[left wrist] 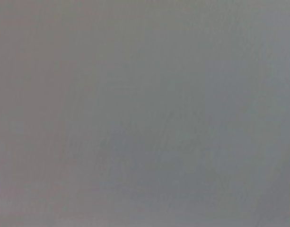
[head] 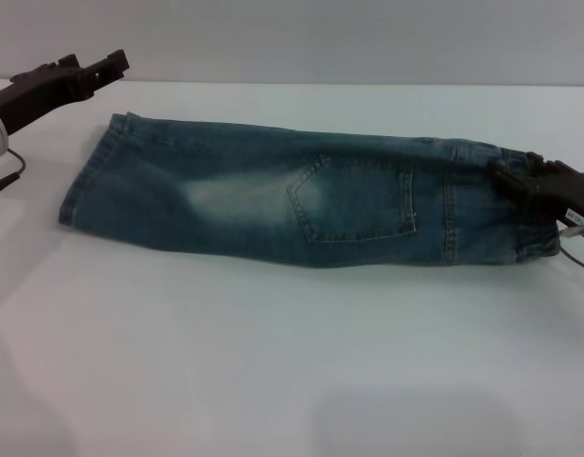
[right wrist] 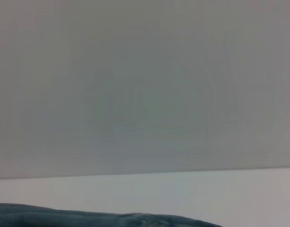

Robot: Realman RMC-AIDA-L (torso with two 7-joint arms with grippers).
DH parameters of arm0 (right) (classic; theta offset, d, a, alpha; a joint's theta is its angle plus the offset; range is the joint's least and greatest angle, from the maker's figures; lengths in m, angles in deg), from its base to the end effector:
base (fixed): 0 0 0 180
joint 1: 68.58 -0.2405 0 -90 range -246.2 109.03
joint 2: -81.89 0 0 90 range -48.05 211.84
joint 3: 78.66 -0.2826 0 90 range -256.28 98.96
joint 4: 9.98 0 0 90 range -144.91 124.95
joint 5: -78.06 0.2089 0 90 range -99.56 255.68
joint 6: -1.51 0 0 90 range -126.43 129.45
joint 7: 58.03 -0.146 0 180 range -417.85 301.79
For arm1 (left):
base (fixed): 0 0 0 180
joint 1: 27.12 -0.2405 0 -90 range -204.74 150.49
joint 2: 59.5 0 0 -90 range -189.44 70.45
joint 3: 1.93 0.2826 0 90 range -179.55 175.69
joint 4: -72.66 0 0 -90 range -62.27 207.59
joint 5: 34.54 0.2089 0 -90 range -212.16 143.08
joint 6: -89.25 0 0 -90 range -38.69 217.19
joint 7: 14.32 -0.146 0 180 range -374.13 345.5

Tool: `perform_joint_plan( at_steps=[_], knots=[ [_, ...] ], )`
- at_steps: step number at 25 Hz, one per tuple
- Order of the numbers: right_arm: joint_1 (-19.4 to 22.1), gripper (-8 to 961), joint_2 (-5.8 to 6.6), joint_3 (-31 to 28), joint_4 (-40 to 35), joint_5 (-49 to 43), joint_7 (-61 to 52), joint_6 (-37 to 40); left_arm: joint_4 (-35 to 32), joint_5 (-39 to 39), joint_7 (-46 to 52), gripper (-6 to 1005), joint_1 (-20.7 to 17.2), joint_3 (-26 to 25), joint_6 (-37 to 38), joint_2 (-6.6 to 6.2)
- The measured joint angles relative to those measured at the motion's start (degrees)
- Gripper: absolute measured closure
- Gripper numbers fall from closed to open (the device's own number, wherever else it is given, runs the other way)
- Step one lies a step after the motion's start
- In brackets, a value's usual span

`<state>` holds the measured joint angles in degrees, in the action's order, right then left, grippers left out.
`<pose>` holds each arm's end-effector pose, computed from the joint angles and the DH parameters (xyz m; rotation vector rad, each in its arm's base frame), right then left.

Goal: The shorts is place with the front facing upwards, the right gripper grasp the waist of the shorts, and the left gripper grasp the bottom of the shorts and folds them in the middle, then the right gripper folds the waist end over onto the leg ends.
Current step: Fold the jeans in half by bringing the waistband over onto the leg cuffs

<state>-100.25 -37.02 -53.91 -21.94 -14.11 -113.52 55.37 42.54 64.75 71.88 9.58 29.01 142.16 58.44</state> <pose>0.3585 0.3748 -0.0341 -1.9516 0.9390 0.6343 -0.3097 0.4389 0.0317 -1.9327 -0.9941 -0.7549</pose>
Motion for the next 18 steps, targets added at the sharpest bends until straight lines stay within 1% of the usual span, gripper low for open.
perform_joint_plan(
  at_steps=[5, 9, 15, 18],
  knots=[
    [0.17, 317, 0.02, -0.08, 0.10, 1.15, 0.01, -2.43, 0.31, -0.05, -0.03, 159, 0.00, 0.00, 0.54, -0.08],
    [0.84, 317, 0.08, -0.14, -0.25, 2.45, 0.01, -2.63, 0.33, -0.07, -0.19, 159, 0.01, 0.00, 0.69, -0.09],
    [2.82, 317, 0.42, 0.67, -2.09, 2.80, -0.54, 2.94, 0.41, -0.07, -0.81, 160, -0.29, 0.00, 1.22, -0.09],
    [4.57, 317, 0.99, 2.41, -4.87, 2.16, -4.29, 7.10, 0.41, -0.57, -3.71, 160, -1.09, -0.02, 4.39, -0.09]
  ],
)
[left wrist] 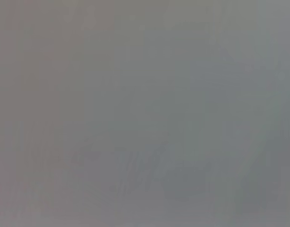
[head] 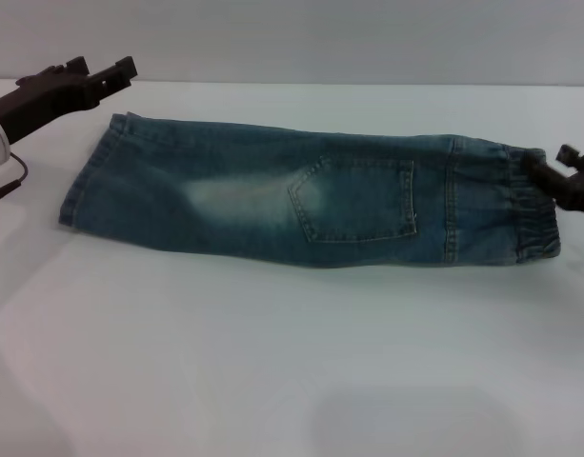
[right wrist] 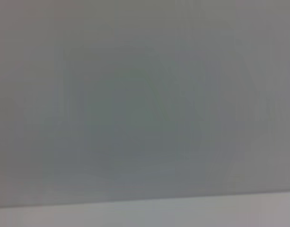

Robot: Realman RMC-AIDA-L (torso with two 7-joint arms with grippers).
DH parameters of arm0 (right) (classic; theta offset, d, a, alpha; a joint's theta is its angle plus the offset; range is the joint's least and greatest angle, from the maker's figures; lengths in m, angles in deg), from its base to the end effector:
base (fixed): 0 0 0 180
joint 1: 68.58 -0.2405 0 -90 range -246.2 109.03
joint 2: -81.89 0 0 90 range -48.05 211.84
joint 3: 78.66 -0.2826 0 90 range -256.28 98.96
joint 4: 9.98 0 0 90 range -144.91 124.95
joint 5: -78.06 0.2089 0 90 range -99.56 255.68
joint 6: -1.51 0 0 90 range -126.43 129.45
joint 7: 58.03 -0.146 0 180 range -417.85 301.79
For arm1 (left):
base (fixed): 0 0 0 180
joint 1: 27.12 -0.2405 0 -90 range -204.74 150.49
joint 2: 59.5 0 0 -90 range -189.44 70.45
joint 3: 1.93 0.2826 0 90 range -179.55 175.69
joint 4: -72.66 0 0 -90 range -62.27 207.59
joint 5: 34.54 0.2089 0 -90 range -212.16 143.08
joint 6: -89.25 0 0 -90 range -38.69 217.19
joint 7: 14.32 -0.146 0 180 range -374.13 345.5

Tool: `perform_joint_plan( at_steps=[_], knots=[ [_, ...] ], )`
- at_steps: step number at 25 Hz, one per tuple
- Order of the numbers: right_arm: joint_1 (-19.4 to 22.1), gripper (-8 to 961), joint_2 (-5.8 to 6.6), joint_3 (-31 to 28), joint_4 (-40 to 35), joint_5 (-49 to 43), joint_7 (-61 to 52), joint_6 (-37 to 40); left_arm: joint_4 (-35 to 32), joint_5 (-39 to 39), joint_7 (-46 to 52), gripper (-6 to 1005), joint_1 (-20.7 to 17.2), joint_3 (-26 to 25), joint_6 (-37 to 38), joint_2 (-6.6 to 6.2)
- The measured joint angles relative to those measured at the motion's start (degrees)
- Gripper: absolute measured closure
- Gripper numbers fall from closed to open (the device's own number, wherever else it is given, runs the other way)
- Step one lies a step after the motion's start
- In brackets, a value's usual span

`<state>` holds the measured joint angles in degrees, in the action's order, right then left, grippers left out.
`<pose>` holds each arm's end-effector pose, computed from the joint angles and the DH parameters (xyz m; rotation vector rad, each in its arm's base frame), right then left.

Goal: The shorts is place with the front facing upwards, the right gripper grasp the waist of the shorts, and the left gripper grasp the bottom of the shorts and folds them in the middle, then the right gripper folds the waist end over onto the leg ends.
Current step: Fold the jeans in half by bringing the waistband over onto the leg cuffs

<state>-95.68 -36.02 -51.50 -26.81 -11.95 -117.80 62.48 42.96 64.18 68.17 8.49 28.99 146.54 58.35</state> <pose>0.3701 0.3585 -0.0049 -1.9236 0.9173 0.7263 -0.3085 0.4290 0.0281 -1.9979 -0.9317 -0.7720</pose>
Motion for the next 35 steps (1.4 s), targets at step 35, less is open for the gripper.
perform_joint_plan(
  at_steps=[35],
  knots=[
    [-17.36, 316, 9.15, 14.19, -24.04, -61.24, -61.71, 19.04, 6.65, -6.90, -14.29, 160, -2.73, -0.44, 9.60, 0.13]
  ],
)
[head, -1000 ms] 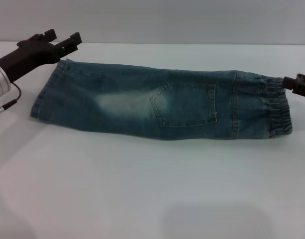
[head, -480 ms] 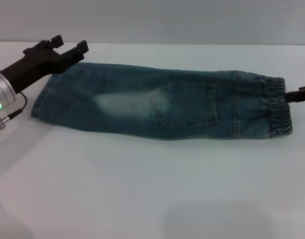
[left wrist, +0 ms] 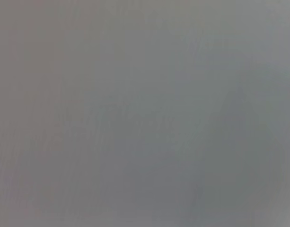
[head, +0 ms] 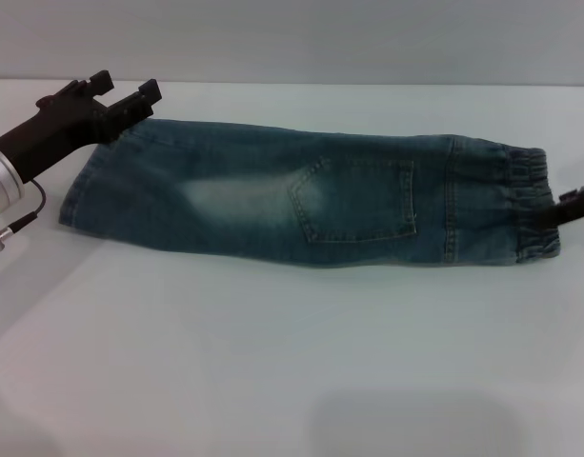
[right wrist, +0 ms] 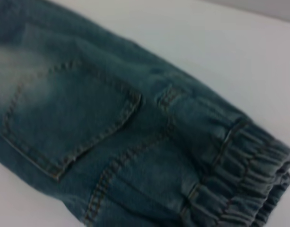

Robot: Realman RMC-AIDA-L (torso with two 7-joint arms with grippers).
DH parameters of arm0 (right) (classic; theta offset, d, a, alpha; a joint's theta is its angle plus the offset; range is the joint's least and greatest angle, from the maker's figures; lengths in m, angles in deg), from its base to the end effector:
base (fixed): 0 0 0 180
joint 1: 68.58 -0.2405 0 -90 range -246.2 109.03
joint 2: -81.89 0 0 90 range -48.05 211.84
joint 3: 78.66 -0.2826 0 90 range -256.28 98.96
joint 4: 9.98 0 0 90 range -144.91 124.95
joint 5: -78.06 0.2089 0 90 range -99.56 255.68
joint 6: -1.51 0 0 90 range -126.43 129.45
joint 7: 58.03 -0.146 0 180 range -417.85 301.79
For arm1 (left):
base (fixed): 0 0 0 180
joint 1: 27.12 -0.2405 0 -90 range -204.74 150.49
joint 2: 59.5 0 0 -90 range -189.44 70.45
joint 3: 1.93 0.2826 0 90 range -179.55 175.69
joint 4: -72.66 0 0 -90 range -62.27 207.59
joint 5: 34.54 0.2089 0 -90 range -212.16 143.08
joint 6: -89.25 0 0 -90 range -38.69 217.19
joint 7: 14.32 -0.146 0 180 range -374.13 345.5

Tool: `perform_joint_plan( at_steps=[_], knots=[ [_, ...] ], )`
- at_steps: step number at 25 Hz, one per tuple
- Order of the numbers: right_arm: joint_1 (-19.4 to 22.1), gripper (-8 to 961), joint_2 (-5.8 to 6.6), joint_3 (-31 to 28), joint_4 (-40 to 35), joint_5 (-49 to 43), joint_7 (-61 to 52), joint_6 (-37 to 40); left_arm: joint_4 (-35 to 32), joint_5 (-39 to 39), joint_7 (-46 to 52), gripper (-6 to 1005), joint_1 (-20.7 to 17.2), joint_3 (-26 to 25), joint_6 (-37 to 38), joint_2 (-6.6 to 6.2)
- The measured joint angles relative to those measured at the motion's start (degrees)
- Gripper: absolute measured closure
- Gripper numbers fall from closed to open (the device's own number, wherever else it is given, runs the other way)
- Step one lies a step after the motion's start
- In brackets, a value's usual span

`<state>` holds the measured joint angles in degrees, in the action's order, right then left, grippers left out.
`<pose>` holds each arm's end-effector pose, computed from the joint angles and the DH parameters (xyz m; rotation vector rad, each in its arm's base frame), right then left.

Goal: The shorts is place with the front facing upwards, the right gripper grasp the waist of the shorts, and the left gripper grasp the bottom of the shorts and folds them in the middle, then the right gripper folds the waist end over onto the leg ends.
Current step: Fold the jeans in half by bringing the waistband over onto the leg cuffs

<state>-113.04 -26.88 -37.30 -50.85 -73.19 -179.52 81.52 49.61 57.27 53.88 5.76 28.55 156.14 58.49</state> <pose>0.3027 0.4234 0.0639 -2.4538 1.1701 -0.2108 -0.3093 0.3983 0.0084 -2.0700 -0.7908 -0.8860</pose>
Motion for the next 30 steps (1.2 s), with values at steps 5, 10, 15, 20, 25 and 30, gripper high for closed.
perform_joint_plan(
  at_steps=[5, 10, 15, 20, 25, 30],
  knots=[
    [-0.01, 316, -1.45, 1.92, 0.04, -1.12, -0.68, -2.29, -0.07, -0.06, 0.00, 160, 0.05, 0.06, -0.04, -0.03],
    [0.22, 316, -2.84, 1.68, -0.16, -0.35, 0.06, -4.53, -0.07, -0.07, -0.56, 160, 0.22, 0.28, -0.39, -0.05],
    [0.55, 315, -3.39, 1.87, -0.40, 3.82, 1.19, -5.58, 0.13, -0.07, -1.19, 160, 0.23, 0.13, -0.64, -0.05],
    [0.25, 315, -3.88, 1.84, 0.08, 5.34, 2.02, -5.65, 0.54, -0.09, -1.48, 160, 0.22, 0.02, -0.89, -0.04],
    [-0.14, 327, -4.49, 2.00, 0.09, 5.91, 2.27, -5.30, 0.88, -0.16, -2.08, 160, 0.01, -0.11, -1.68, -0.04],
    [-0.21, 357, -4.65, 2.20, 0.07, 5.92, 2.67, -5.06, 1.15, -0.16, -2.10, 160, -0.02, -0.10, -1.71, -0.04]
  ],
)
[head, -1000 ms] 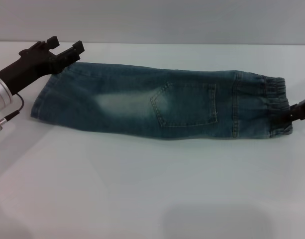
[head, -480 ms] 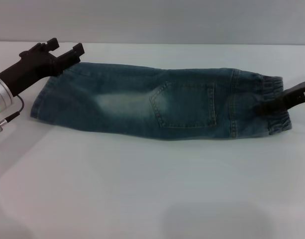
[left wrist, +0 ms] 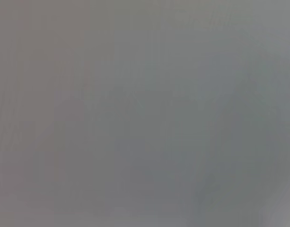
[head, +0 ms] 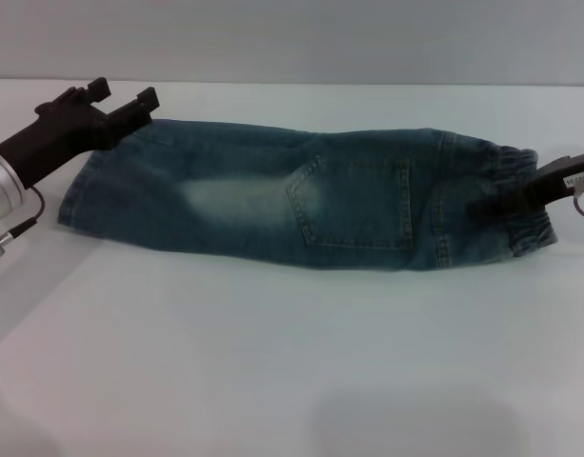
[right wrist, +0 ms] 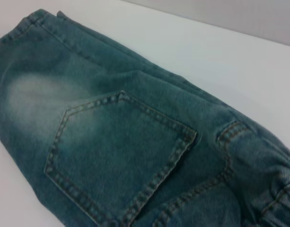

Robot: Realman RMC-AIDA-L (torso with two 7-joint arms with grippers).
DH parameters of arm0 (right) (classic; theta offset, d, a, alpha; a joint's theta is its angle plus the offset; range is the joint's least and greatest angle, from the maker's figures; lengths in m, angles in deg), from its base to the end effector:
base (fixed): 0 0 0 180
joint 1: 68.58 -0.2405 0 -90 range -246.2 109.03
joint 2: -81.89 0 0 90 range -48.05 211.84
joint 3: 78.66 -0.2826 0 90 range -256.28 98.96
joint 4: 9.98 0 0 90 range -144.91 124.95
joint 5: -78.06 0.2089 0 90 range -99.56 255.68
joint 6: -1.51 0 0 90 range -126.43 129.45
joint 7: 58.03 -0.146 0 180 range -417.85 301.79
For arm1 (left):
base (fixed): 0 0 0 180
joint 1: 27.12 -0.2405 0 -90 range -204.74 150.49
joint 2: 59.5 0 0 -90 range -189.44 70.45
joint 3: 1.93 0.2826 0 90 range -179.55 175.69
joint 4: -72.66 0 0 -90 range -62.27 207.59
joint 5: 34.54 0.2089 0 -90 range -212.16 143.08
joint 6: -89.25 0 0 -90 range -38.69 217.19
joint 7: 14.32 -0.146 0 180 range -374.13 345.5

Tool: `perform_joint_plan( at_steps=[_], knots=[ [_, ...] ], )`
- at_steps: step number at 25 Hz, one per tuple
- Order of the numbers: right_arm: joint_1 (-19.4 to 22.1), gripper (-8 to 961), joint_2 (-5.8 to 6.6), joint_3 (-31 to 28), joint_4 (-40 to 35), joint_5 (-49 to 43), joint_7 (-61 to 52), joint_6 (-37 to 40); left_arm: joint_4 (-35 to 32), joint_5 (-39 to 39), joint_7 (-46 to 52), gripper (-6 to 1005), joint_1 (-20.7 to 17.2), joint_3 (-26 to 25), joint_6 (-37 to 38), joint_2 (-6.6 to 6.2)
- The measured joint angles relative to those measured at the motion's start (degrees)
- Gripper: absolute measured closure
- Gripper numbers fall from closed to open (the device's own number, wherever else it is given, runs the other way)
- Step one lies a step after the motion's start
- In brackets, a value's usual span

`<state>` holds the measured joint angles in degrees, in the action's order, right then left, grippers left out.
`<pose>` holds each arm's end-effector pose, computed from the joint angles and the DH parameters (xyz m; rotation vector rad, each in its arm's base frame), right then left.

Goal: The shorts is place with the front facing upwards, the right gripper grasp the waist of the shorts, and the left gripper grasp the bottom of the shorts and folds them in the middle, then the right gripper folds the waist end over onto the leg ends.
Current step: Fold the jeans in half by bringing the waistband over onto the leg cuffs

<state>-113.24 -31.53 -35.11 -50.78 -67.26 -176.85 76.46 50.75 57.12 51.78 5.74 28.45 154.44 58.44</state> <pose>0.2788 0.4285 0.0220 -2.5126 1.0877 -0.0698 -0.3147 0.3979 0.0049 -2.0600 -0.7877 -0.8466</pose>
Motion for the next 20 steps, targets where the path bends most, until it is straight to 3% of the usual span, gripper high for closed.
perform_joint_plan(
  at_steps=[6, 12, 17, 20],
  knots=[
    [1.09, 393, -0.36, 0.27, -0.21, 0.00, 1.33, -1.06, 0.22, 0.00, -0.15, 160, -0.11, 0.32, 0.26, 0.00],
    [2.30, 584, -0.35, 0.19, -0.36, 0.02, 2.33, -0.77, 1.32, 0.01, -0.66, 160, 0.15, 0.98, 0.72, 0.05],
    [4.45, 803, -0.40, -0.29, -2.31, 0.65, 3.31, 2.01, 4.15, 0.02, -3.45, 161, 1.86, 1.08, 0.90, 0.24],
    [6.66, 846, -0.47, -0.43, -6.35, 1.88, 3.63, 6.08, 5.54, 0.05, -4.56, 161, 2.87, 1.09, 0.77, 0.27]
  ],
)
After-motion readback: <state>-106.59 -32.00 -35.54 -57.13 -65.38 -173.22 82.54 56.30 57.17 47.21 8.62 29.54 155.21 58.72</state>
